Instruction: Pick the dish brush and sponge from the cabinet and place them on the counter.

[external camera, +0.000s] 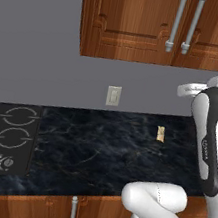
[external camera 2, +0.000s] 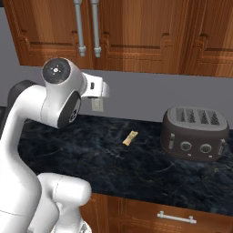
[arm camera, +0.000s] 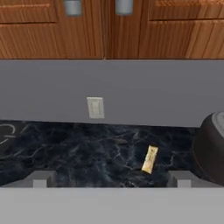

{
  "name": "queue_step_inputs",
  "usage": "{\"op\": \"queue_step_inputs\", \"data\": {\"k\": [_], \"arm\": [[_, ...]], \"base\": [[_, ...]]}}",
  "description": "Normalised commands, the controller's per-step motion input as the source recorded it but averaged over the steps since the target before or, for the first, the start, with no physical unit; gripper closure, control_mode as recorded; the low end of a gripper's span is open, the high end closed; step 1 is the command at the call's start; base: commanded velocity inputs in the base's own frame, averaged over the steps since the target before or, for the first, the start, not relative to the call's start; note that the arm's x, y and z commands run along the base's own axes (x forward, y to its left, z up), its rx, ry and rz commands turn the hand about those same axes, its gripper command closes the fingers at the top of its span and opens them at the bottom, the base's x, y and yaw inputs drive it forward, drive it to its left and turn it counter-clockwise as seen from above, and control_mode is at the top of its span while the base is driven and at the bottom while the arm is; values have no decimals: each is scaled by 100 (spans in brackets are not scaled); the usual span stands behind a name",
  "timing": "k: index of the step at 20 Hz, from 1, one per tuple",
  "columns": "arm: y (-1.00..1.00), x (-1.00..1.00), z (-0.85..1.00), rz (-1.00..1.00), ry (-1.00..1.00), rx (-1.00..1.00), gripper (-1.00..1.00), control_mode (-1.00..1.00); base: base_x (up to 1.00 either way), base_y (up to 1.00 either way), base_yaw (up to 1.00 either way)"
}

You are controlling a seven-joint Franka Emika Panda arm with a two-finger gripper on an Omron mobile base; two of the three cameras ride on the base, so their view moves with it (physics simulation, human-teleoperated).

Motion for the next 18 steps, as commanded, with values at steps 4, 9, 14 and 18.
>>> {"op": "queue_step_inputs", "data": {"k": [4, 9, 14, 18], "arm": [[0, 0, 27, 0, -19, 0, -100, -100], [0, 0, 26, 0, -22, 0, -100, -100], [-1, 0, 28, 0, -18, 0, -100, -100], [-3, 0, 30, 0, -17, 0, -100, -100]], "base": [[0, 0, 0], [0, 0, 0], [0, 0, 0], [0, 0, 0]]}}
